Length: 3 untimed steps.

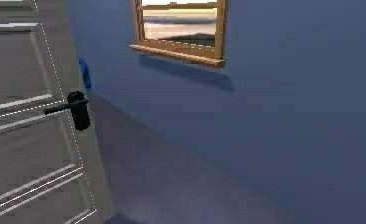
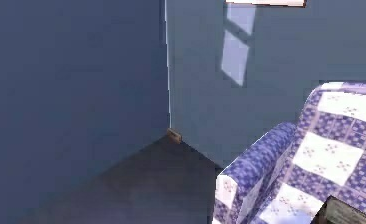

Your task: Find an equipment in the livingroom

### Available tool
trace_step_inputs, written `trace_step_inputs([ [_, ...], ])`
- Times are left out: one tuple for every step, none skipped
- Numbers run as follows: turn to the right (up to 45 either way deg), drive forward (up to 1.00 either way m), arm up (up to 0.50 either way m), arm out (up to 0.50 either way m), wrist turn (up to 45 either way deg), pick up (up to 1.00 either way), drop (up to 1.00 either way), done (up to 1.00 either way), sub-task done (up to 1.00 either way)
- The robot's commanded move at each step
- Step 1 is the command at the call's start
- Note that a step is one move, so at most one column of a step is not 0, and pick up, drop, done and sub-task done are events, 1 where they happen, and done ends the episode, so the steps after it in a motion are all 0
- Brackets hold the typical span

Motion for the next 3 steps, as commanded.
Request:
trace_step_inputs([
  [-6.0, 0.0, 0.0, 0.0, 0.0, 0.0, 0.0, 0.0, 0.0],
  [0.0, 1.0, 0.0, 0.0, 0.0, 0.0, 0.0, 0.0, 0.0],
  [-15.0, 0.0, 0.0, 0.0, 0.0, 0.0, 0.0, 0.0, 0.0],
])
